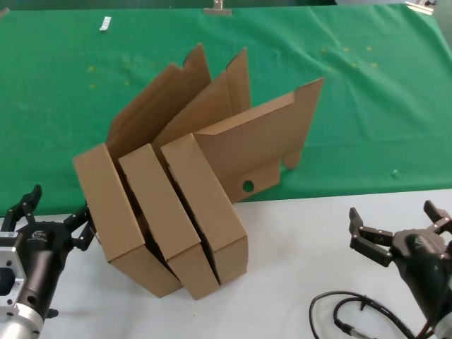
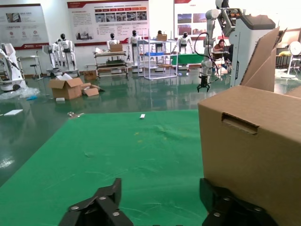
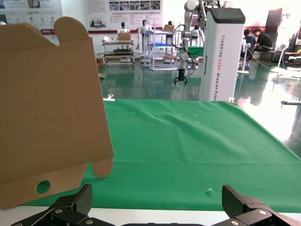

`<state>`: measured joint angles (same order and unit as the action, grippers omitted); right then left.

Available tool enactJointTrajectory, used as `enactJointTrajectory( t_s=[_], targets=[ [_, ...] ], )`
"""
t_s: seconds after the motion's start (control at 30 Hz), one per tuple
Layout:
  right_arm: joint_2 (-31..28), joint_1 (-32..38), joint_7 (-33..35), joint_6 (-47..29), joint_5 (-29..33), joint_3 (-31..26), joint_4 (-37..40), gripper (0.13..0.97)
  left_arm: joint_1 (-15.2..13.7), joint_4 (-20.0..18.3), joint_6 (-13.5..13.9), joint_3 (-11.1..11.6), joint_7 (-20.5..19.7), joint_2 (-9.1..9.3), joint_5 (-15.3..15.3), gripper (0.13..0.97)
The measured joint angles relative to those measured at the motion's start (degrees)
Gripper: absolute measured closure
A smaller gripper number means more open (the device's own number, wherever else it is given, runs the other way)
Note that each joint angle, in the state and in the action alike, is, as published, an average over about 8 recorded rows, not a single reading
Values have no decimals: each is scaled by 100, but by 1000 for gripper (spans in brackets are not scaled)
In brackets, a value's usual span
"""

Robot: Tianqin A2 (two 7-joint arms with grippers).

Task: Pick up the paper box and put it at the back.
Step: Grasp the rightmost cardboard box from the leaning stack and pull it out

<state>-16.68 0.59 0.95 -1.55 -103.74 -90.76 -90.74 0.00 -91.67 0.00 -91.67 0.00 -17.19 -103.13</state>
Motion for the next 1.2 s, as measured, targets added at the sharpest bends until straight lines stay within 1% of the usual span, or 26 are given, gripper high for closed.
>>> enactJointTrajectory(
  t_s=[0.17, 0.2, 0.3, 0.47, 0.6, 0.73, 0.83, 0.9, 0.97, 1.1, 1.2],
  targets=[
    [0, 0, 0, 0, 0, 0, 0, 129, 0, 0, 0, 0, 0, 0, 0, 550],
    [1, 0, 1, -5, 0, 2, 0, 129, 0, 0, 0, 0, 0, 0, 0, 550],
    [14, -3, 19, -74, -7, 30, 6, 129, 0, 0, 0, 0, 0, 0, 0, 624],
    [79, 32, 241, -439, -82, 208, 85, 129, 0, 0, 0, 0, 0, 0, 1, 747],
    [172, 218, 751, -999, -286, 542, 328, 129, 0, 0, 0, 0, 0, 0, 1, 747],
    [168, 631, 1495, -1789, -664, 930, 830, 129, 0, 0, 0, 0, 0, 0, 1, 813],
    [-60, 1048, 2149, -2500, -1148, 996, 1367, 129, 0, 0, 0, 0, 0, 0, 1, 862],
    [-347, 1344, 2623, -3012, -1573, 832, 1769, 129, 0, 0, 0, 0, 0, 0, 1, 879],
    [-709, 1634, 3114, -3530, -2042, 498, 2181, 129, 0, 0, 0, 0, 0, 0, 1, 895],
    [-1448, 2228, 3985, -4584, -2906, -464, 2992, 129, 0, 0, 0, 0, 0, 0, 1, 928],
    [-1854, 2720, 4420, -5354, -3364, -1243, 3583, 129, 0, 0, 0, 0, 0, 0, 1, 945]
  ],
)
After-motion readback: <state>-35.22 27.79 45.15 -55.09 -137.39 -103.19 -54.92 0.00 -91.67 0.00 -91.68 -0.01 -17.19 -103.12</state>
